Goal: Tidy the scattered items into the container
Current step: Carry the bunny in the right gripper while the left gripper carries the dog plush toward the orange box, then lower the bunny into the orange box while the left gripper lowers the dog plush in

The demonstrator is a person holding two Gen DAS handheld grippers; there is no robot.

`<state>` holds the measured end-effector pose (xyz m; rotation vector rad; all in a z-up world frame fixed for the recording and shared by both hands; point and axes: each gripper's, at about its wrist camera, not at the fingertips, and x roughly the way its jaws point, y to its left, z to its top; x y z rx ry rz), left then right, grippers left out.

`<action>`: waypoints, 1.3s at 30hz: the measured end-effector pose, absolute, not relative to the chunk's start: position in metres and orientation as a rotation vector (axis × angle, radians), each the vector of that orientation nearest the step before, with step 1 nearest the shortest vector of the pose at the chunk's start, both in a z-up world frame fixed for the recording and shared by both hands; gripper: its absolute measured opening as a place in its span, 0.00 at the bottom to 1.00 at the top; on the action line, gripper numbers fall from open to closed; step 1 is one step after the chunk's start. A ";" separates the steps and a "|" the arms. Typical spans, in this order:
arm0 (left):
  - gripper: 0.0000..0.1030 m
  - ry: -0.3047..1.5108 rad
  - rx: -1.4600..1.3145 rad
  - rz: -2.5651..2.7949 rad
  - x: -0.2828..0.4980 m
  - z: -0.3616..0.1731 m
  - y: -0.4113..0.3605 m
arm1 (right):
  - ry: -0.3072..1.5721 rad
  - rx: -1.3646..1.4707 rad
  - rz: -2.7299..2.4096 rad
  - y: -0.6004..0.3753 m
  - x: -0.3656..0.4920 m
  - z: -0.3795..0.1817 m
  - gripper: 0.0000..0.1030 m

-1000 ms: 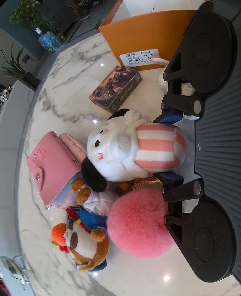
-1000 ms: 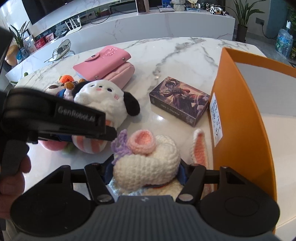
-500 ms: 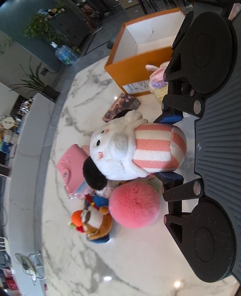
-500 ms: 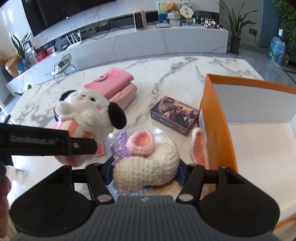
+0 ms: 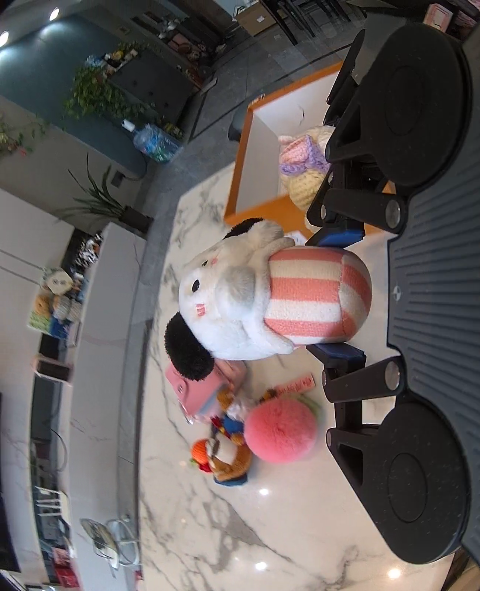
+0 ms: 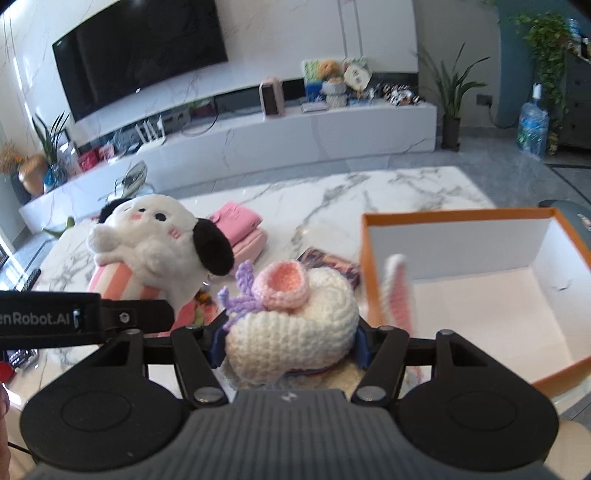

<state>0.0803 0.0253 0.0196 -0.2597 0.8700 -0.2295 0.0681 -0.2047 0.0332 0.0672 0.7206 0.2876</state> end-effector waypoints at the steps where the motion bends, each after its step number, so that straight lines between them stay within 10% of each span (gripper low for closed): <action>1: 0.56 0.864 -0.256 -0.236 0.078 0.022 0.021 | 0.712 0.077 0.285 -0.210 0.066 0.036 0.63; 22: 0.56 0.869 -0.170 -0.413 0.105 0.021 -0.102 | 0.641 0.095 0.098 -0.337 0.102 0.058 0.63; 39: 0.56 0.999 0.042 -0.381 0.167 -0.045 -0.180 | 0.928 0.361 0.105 -0.396 0.225 -0.020 0.63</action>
